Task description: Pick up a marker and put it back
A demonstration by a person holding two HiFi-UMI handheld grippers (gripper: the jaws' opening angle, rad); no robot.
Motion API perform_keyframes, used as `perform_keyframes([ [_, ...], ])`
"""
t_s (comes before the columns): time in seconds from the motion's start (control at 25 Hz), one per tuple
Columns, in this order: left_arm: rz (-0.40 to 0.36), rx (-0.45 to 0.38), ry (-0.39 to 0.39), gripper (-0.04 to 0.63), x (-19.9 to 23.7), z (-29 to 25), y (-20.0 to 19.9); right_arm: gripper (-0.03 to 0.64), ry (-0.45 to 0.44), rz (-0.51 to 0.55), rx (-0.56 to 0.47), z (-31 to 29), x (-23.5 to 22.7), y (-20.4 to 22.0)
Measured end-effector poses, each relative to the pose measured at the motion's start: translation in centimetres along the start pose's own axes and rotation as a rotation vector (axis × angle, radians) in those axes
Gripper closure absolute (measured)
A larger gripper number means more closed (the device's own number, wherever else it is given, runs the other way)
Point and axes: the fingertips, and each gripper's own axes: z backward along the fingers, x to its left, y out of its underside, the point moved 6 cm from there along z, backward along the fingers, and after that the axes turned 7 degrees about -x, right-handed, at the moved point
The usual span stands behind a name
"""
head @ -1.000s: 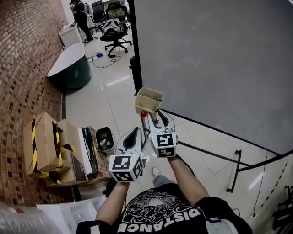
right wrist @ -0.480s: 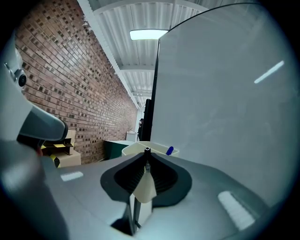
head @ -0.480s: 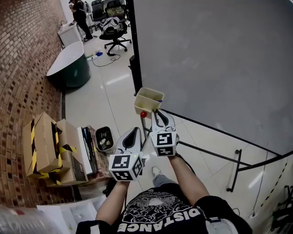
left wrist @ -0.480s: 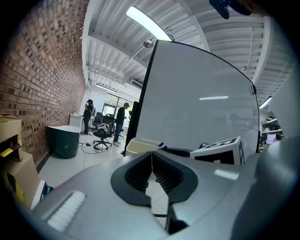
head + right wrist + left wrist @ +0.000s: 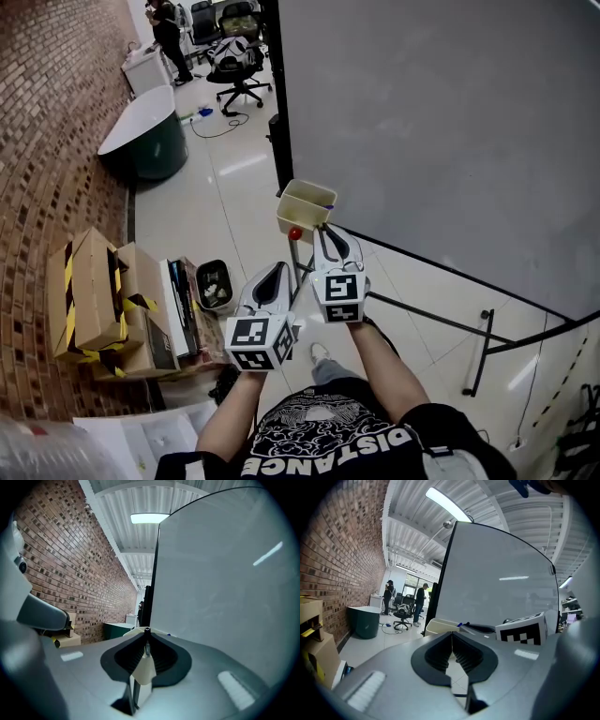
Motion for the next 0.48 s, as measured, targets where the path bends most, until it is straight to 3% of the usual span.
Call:
perform_keyframes([
  [0.48, -0.008, -0.031, 0.006, 0.589, -1.2, 1.4, -0.7, 0.583, 0.014, -0.015, -0.127, 3.5, 0.0, -5.4],
])
